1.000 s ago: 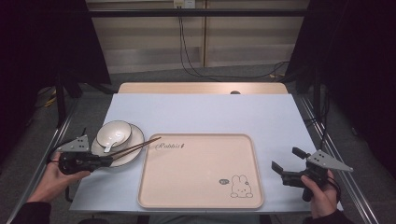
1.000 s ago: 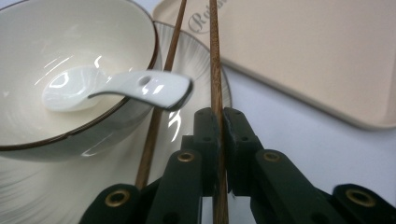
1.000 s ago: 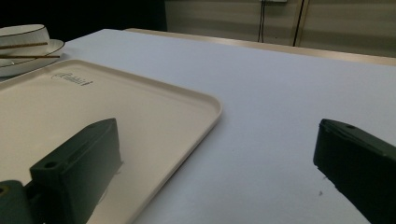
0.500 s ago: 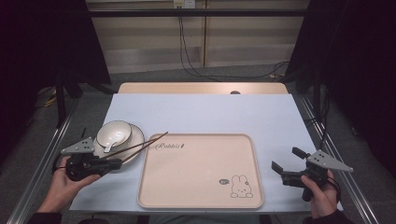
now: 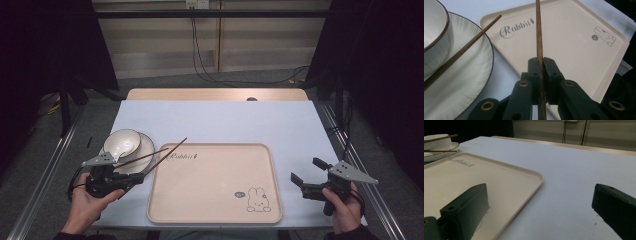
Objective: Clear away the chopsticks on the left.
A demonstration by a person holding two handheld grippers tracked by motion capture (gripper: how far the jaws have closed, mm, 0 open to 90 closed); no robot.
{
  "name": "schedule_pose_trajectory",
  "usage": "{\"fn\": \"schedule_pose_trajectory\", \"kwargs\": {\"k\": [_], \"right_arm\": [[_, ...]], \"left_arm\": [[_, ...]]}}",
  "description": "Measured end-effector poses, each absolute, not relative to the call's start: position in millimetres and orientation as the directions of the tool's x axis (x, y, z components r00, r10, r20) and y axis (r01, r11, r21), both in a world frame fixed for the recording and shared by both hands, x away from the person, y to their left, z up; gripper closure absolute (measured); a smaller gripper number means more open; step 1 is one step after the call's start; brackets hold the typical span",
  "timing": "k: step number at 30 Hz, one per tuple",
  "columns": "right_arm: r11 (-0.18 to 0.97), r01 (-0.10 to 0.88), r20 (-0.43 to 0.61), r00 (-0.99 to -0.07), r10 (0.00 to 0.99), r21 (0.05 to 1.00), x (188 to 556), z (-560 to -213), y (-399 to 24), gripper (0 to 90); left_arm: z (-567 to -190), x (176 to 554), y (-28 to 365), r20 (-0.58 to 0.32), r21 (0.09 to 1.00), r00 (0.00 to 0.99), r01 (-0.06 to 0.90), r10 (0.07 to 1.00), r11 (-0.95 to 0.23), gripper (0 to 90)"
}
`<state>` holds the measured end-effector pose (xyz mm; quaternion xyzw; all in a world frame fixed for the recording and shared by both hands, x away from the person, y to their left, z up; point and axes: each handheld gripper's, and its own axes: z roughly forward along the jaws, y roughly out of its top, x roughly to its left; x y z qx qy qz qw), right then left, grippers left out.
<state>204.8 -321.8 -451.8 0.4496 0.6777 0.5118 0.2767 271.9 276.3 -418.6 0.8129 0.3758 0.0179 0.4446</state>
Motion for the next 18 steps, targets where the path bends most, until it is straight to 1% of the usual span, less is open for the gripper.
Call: {"fn": "schedule_pose_trajectory", "kwargs": {"k": [1, 3, 4, 5, 6, 7, 8, 12, 15, 18], "right_arm": [[0.073, 0.326, 0.084, -0.443, 0.893, 0.943, 205, -452, -322, 0.7], [0.073, 0.325, 0.083, -0.441, 0.894, 0.943, 205, -452, -322, 0.7], [0.072, 0.325, 0.084, -0.441, 0.894, 0.943, 205, -452, -321, 0.7], [0.072, 0.325, 0.084, -0.441, 0.894, 0.943, 205, -452, -321, 0.7], [0.071, 0.326, 0.085, -0.441, 0.894, 0.943, 205, -452, -321, 0.7], [0.072, 0.326, 0.085, -0.441, 0.894, 0.943, 205, -452, -321, 0.7], [0.071, 0.326, 0.085, -0.441, 0.894, 0.943, 205, -452, -321, 0.7], [0.072, 0.326, 0.084, -0.442, 0.893, 0.943, 205, -452, -321, 0.7], [0.071, 0.325, 0.085, -0.442, 0.893, 0.943, 205, -452, -321, 0.7], [0.072, 0.325, 0.085, -0.444, 0.892, 0.943, 205, -452, -321, 0.8]], "left_arm": [[-417, 268, 271, -0.293, 0.735, 0.707, 0.597, 0.644, -0.321, 84.9], [-417, 267, 267, -0.298, 0.732, 0.700, 0.603, 0.649, -0.315, 84.9], [-416, 264, 261, -0.294, 0.733, 0.681, 0.611, 0.670, -0.300, 84.9], [-416, 264, 261, -0.294, 0.733, 0.681, 0.611, 0.670, -0.300, 84.9], [-415, 261, 255, -0.290, 0.735, 0.656, 0.619, 0.696, -0.277, 84.9], [-415, 261, 255, -0.290, 0.735, 0.656, 0.619, 0.696, -0.277, 84.9], [-415, 260, 250, -0.311, 0.729, 0.625, 0.640, 0.716, -0.242, 84.9], [-417, 259, 243, -0.314, 0.717, 0.589, 0.661, 0.745, -0.221, 84.9], [-421, 258, 234, -0.325, 0.700, 0.545, 0.689, 0.773, -0.191, 84.9], [-428, 256, 226, -0.322, 0.670, 0.521, 0.715, 0.791, -0.199, 84.8]]}}
